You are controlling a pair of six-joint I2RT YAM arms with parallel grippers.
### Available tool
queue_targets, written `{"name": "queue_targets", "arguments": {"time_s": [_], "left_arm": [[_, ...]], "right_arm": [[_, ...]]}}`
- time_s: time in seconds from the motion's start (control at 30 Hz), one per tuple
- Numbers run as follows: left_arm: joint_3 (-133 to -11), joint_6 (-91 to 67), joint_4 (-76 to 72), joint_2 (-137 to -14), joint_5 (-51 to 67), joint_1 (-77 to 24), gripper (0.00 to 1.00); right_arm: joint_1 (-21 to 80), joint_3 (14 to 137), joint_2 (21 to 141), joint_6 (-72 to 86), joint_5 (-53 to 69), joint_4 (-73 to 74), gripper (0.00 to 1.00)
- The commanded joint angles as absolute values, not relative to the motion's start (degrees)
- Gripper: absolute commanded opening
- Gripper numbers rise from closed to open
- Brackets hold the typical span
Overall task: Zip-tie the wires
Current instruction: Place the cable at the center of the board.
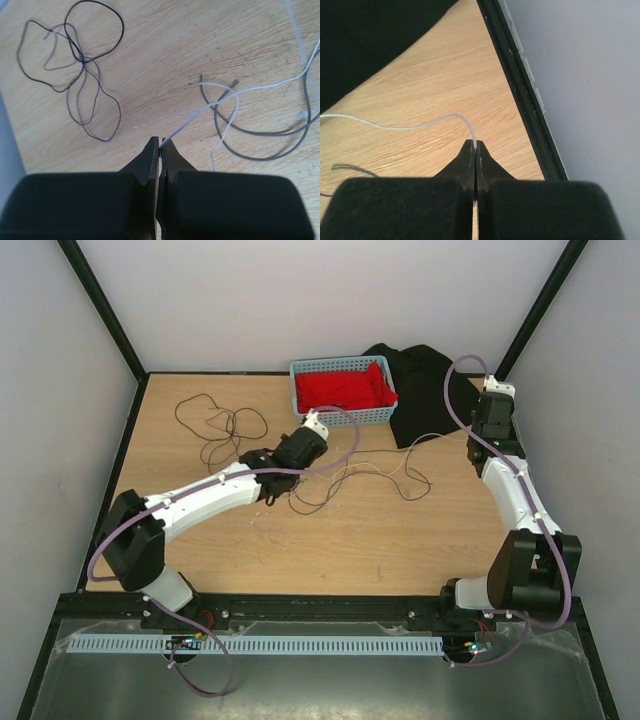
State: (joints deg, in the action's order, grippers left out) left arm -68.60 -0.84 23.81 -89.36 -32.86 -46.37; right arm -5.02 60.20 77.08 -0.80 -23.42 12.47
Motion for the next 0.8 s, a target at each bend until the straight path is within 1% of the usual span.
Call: {"name": "queue_targets", "arguments": {"time_s": [0.0, 0.1, 0.23, 0.3, 0.33, 0.4, 0.47, 0.53, 0.57, 0.6, 0.67, 0.77], "left_arm": [[-72.21, 4.94, 23.91, -92.03, -44.96, -50.0, 0.0], [-72.77, 5.72, 23.92, -93.55, -46.67, -51.44, 0.0], [-72.49, 2.13, 23.99, -94.32, -39.73, -51.59, 0.0], [-72.74, 0.66, 24.0, -94.92, -35.69, -51.83, 0.02], [-72.89, 0.01, 24.01, -95.32, -33.97, -51.99, 0.03], [-73.18, -1.07, 24.05, -96.11, -31.02, -52.32, 0.08], [-73.5, -1.52, 24.14, -96.96, -30.44, -52.7, 0.13], [-73.78, -1.57, 24.38, -97.56, -30.66, -52.9, 0.18], [-73.89, -1.64, 24.45, -97.66, -30.81, -52.91, 0.25], [-73.91, -1.64, 24.51, -97.53, -30.92, -52.91, 0.3], [-74.0, -1.61, 24.75, -97.05, -30.93, -52.9, 0.43], [-74.13, -1.54, 24.96, -95.5, -30.8, -52.76, 0.64]], "right_arm": [[-5.33, 58.89, 79.16, 0.09, -24.6, 11.26, 0.0], [-5.36, 58.31, 80.87, 0.26, -25.26, 11.17, 0.0], [-5.59, 57.97, 82.2, 0.47, -25.45, 11.21, 0.0], [-5.92, 58.12, 82.16, 0.53, -24.75, 11.24, 0.0], [-5.99, 58.24, 82.05, 0.55, -24.33, 11.45, 0.02], [-6.11, 58.79, 81.66, 0.63, -22.83, 11.97, 0.14], [-6.23, 59.67, 81.38, 0.74, -21.31, 12.98, 0.25], [-6.19, 60.66, 80.99, 1.0, -19.65, 14.43, 0.38], [-6.2, 61.07, 80.77, 1.09, -18.78, 14.9, 0.45], [-6.2, 61.35, 80.36, 1.21, -18.16, 15.31, 0.51], [-6.16, 62.04, 79.33, 1.39, -17.24, 16.02, 0.58], [-6.11, 63.02, 77.7, 1.95, -12.97, 16.43, 0.61]]}}
